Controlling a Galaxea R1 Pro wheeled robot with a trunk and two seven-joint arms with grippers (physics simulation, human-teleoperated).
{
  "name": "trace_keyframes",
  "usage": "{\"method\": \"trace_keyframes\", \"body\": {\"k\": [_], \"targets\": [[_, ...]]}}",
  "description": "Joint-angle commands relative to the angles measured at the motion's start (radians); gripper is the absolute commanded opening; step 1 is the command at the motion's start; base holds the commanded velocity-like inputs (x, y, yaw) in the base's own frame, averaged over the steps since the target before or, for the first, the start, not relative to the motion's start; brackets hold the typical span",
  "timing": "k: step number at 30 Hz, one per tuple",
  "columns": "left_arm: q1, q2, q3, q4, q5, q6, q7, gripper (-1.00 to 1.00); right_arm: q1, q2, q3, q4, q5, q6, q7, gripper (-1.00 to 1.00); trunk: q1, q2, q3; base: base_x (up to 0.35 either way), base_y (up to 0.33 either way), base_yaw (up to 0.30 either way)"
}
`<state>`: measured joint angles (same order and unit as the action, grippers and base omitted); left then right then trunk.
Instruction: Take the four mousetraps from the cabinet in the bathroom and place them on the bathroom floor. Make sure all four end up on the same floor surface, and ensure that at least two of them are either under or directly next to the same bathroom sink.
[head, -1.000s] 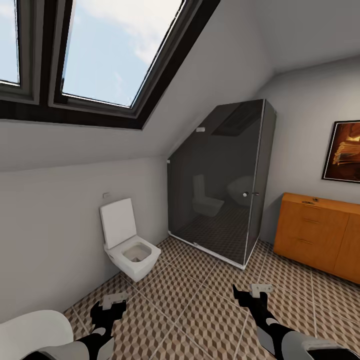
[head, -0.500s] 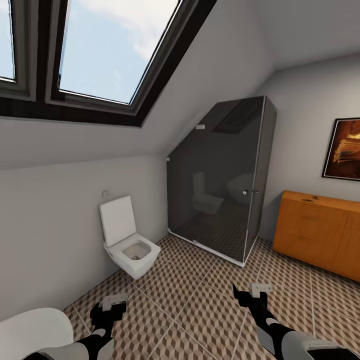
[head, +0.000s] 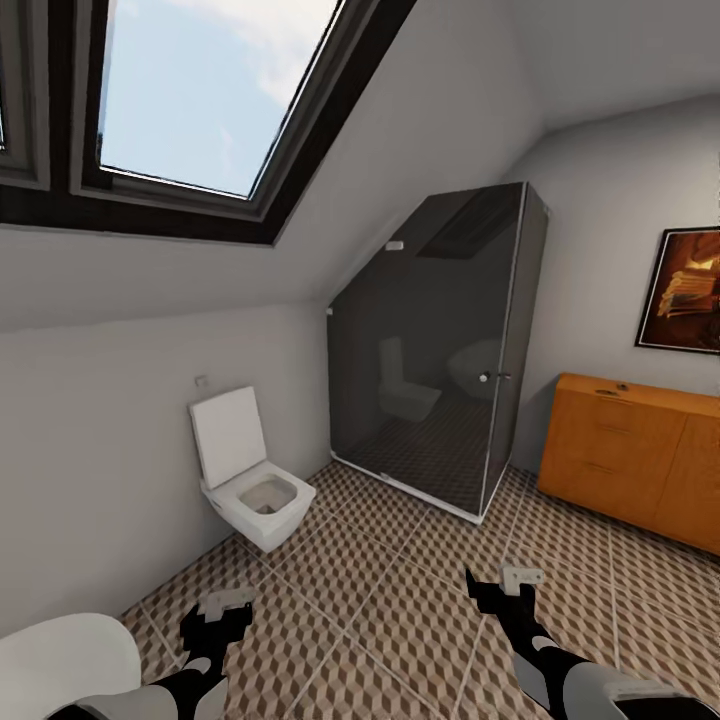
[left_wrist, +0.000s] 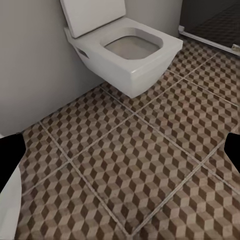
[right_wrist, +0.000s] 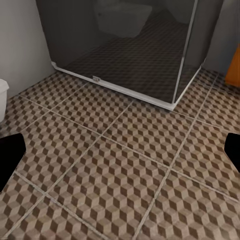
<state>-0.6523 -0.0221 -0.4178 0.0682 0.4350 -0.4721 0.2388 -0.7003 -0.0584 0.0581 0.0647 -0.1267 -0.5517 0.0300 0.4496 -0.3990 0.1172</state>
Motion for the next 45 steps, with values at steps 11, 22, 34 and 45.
{"method": "trace_keyframes", "body": {"k": [11,22,34,45], "targets": [[-0.001,-0.001,-0.009,0.004,0.005,-0.005,0.002,1.0,-0.002,0.0,0.006,0.004,-0.01,-0.006,0.003,1.0,0.0,-0.001,-0.018,0.0,0.0,-0.072],[0.0,-0.001,-0.009,0.004,0.005,-0.005,0.002,1.0,-0.002,0.0,0.006,0.004,-0.01,-0.006,0.003,1.0,0.0,-0.001,-0.035,0.0,0.0,-0.072],[0.0,-0.001,-0.009,0.004,0.005,-0.005,0.002,1.0,-0.002,0.0,0.006,0.004,-0.01,-0.006,0.003,1.0,0.0,-0.001,-0.055,0.0,0.0,-0.067],[0.0,-0.001,-0.009,0.004,0.004,-0.005,0.001,1.0,-0.002,0.0,0.006,0.004,-0.01,-0.005,0.003,1.0,0.0,-0.001,-0.065,0.0,0.0,-0.014]]}}
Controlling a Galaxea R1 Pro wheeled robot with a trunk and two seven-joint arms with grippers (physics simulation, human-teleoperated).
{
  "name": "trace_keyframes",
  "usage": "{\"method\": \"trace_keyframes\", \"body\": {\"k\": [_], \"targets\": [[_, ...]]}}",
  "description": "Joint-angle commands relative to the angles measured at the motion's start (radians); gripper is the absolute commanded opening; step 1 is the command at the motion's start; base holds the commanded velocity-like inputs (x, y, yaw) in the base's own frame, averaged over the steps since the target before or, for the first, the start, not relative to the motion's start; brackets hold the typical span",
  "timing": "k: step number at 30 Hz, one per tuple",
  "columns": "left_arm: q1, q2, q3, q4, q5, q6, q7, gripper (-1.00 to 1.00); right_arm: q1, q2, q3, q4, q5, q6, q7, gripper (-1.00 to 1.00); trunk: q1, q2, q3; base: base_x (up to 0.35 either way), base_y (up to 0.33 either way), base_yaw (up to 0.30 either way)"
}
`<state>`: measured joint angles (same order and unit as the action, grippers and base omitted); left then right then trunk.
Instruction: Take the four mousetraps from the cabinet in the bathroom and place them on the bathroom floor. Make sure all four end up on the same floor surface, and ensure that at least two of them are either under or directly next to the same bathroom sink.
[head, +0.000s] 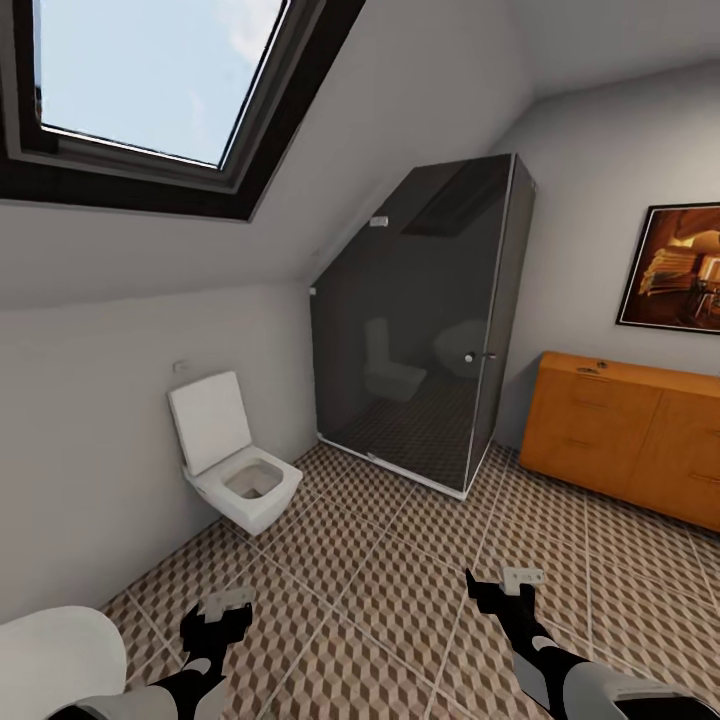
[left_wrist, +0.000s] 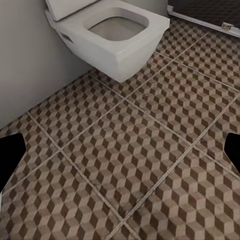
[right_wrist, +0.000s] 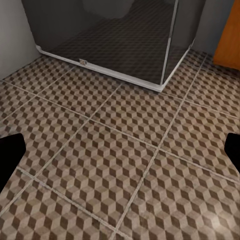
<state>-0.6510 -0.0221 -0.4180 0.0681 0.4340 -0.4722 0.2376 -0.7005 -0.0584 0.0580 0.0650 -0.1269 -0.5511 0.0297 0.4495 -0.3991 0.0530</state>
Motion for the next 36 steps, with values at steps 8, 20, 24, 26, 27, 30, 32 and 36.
{"method": "trace_keyframes", "body": {"k": [8,20,24,26,27,30,32,36], "targets": [[-0.001,-0.001,-0.008,0.004,0.005,-0.005,0.001,1.0,-0.002,0.0,0.006,0.004,-0.01,-0.006,0.003,1.0,0.0,-0.001,-0.001,0.0,0.0,-0.022],[-0.001,-0.001,-0.008,0.004,0.005,-0.003,0.0,1.0,-0.002,0.0,0.006,0.004,-0.008,-0.006,0.004,1.0,0.0,-0.001,-0.001,0.0,0.0,-0.225],[-0.001,-0.001,-0.008,0.004,0.005,-0.003,0.0,1.0,-0.001,0.0,0.006,0.004,-0.008,-0.006,0.003,1.0,0.0,-0.001,-0.001,0.0,0.0,-0.264],[-0.001,-0.001,-0.008,0.004,0.005,-0.003,0.0,1.0,-0.002,0.0,0.006,0.004,-0.008,-0.006,0.004,1.0,0.0,-0.001,-0.001,0.0,0.0,-0.266],[-0.001,-0.001,-0.008,0.004,0.005,-0.003,0.0,1.0,-0.001,0.0,0.006,0.004,-0.008,-0.006,0.003,1.0,0.0,-0.001,-0.001,0.0,0.0,-0.267],[-0.001,-0.001,-0.008,0.004,0.005,-0.003,0.0,1.0,-0.002,0.0,0.006,0.004,-0.008,-0.006,0.003,1.0,0.0,-0.001,-0.001,0.0,0.0,-0.267],[-0.001,-0.001,-0.008,0.004,0.005,-0.004,0.0,1.0,-0.002,0.0,0.006,0.004,-0.008,-0.006,0.003,1.0,0.0,-0.001,-0.001,0.0,0.0,-0.268],[-0.001,-0.001,-0.008,0.004,0.005,-0.004,0.0,1.0,-0.002,0.0,0.006,0.004,-0.008,-0.007,0.003,1.0,0.0,-0.001,-0.001,0.0,0.0,-0.268]]}}
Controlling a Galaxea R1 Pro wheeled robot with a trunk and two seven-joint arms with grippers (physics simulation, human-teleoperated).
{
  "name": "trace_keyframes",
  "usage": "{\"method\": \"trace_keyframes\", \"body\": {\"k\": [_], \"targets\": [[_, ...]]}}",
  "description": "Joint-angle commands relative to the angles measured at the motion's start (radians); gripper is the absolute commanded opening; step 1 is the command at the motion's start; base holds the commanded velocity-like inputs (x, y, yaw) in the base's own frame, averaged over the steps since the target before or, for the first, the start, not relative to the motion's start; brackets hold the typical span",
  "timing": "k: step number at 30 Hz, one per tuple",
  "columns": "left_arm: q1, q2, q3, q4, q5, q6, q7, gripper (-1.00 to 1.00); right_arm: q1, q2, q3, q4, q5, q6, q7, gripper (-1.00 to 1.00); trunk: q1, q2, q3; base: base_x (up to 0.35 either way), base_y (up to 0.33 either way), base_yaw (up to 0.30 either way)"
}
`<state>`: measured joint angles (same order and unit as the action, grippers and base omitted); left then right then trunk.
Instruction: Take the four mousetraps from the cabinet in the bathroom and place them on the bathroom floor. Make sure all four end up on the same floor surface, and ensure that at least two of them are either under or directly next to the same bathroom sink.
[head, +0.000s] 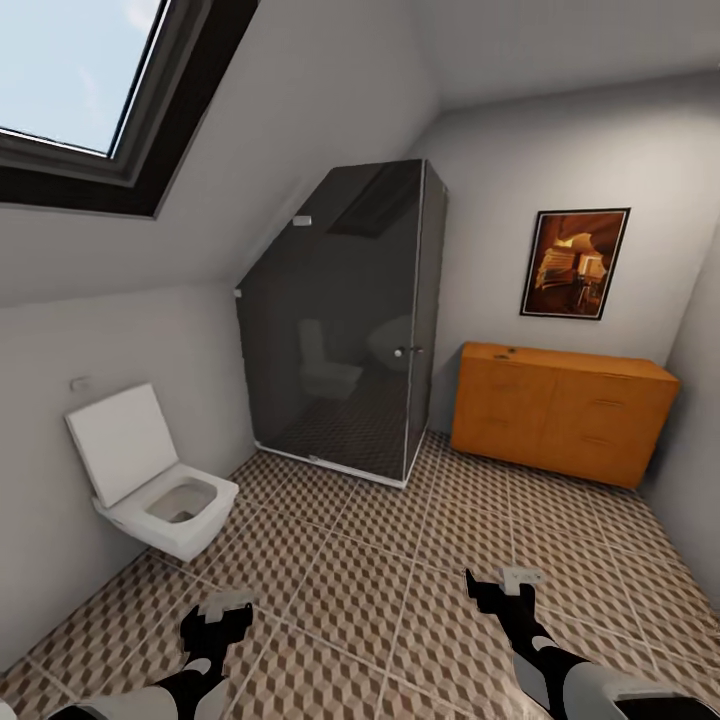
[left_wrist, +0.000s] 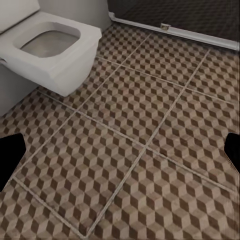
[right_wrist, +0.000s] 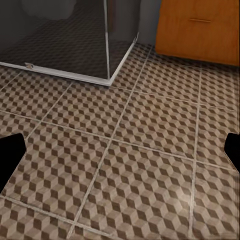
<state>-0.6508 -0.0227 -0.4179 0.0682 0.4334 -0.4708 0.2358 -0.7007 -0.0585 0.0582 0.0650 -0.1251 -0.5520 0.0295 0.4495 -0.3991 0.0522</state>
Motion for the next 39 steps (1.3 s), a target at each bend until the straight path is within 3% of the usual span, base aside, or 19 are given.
{"method": "trace_keyframes", "body": {"k": [1,39], "targets": [[-0.001,-0.001,-0.009,0.004,0.005,-0.005,0.002,1.0,-0.001,0.0,0.006,0.004,-0.01,-0.006,0.003,1.0,0.0,-0.001,0.0,0.0,0.0,-0.268],[-0.001,-0.005,-0.009,0.005,0.005,-0.006,-0.003,1.0,-0.001,0.0,0.006,0.004,-0.01,-0.005,0.004,1.0,0.0,-0.001,0.0,0.0,0.0,-0.268]]}}
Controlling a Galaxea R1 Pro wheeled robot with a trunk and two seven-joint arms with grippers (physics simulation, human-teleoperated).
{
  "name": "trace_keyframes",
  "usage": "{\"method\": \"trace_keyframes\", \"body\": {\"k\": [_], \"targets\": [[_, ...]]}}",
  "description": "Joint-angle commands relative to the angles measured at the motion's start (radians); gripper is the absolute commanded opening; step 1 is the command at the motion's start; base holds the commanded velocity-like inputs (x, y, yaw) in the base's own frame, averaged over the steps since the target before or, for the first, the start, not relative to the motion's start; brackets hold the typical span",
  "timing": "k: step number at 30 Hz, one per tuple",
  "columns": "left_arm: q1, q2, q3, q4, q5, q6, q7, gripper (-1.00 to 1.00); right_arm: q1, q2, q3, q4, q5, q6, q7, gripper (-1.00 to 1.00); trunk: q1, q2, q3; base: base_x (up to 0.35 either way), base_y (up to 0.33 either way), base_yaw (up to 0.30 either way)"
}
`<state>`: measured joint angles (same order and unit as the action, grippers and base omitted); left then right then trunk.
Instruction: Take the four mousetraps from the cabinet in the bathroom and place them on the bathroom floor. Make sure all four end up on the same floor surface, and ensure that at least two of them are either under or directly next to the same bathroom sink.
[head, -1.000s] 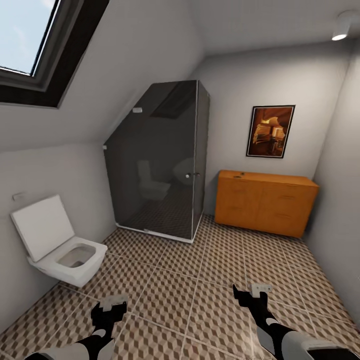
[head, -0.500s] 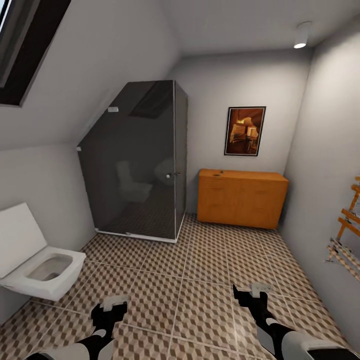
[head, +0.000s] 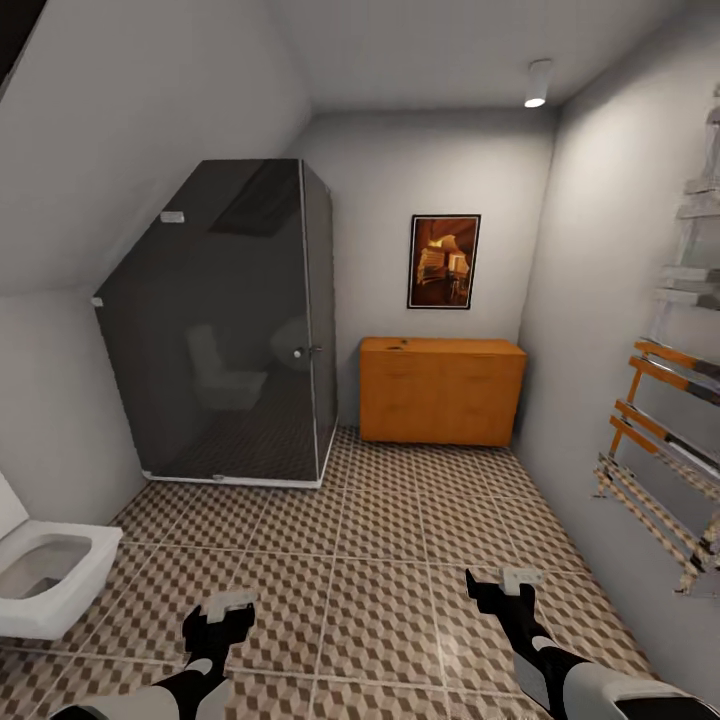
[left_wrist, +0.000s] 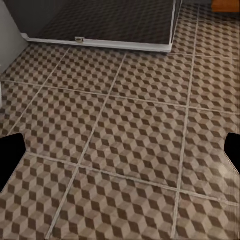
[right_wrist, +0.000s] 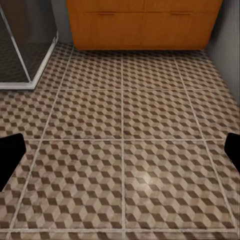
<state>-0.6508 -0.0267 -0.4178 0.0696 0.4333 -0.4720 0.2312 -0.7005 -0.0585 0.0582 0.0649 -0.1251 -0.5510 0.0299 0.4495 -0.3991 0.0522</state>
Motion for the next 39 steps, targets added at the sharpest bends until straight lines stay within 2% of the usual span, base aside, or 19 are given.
{"method": "trace_keyframes", "body": {"k": [1,14,27,39], "targets": [[-0.001,-0.001,-0.009,0.004,0.005,-0.005,0.002,1.0,-0.002,0.0,0.006,0.004,-0.01,-0.006,0.003,1.0,0.0,-0.001,0.0,0.0,0.0,-0.268],[0.002,-0.001,-0.009,0.004,0.005,-0.004,0.002,1.0,-0.001,0.0,0.006,0.004,-0.01,-0.006,0.003,1.0,0.0,-0.001,0.0,0.0,0.0,-0.239],[0.003,-0.001,-0.009,0.004,0.005,-0.004,0.002,1.0,-0.001,0.0,0.006,0.003,-0.01,-0.006,0.004,1.0,0.0,-0.001,-0.001,0.0,0.0,-0.021],[0.003,-0.001,-0.009,0.003,0.005,-0.004,0.002,1.0,-0.002,0.0,0.006,0.003,-0.013,-0.007,0.011,1.0,0.0,-0.001,-0.012,0.0,0.0,0.0]]}}
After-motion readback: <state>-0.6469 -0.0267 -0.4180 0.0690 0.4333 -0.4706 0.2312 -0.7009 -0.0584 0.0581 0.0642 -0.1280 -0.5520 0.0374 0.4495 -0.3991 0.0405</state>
